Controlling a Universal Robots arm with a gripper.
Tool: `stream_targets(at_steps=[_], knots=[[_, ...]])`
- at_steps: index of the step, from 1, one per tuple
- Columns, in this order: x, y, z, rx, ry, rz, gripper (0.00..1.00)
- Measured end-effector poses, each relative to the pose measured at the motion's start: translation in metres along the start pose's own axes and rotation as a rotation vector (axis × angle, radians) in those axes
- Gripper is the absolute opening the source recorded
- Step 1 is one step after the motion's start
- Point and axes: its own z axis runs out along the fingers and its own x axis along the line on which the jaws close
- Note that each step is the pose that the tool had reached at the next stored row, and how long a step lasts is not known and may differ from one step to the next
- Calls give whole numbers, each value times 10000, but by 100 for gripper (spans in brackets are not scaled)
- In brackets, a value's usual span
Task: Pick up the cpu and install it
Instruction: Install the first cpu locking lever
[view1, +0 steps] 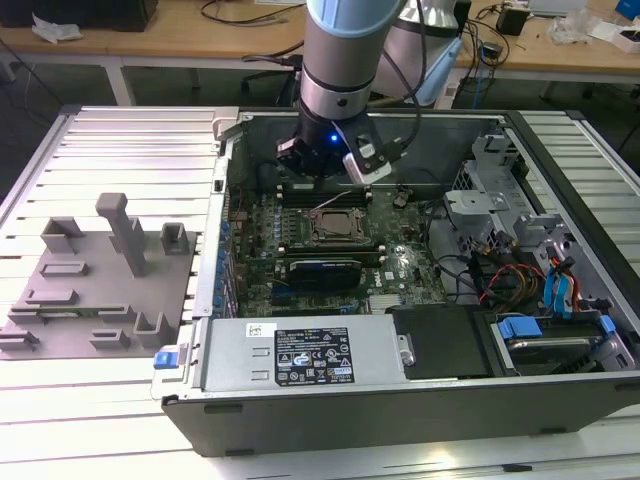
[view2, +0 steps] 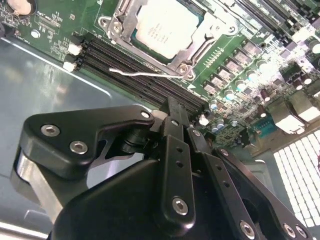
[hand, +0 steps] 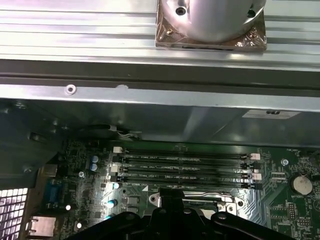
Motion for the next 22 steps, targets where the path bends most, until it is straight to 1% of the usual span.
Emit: stream_targets(at_steps=[5,15,18,19,20,22], knots=[[-26,-9,29,-2,-26,95,11],[-45,-23,78,-9,-110,396,11],[-49,-28,95,-13,-187,676,11],[-51,-32,108,-18,-258,934,11],[-52,-35,118,-22,-308,1117,11],[-53,-39,132,-26,-373,1349,11]])
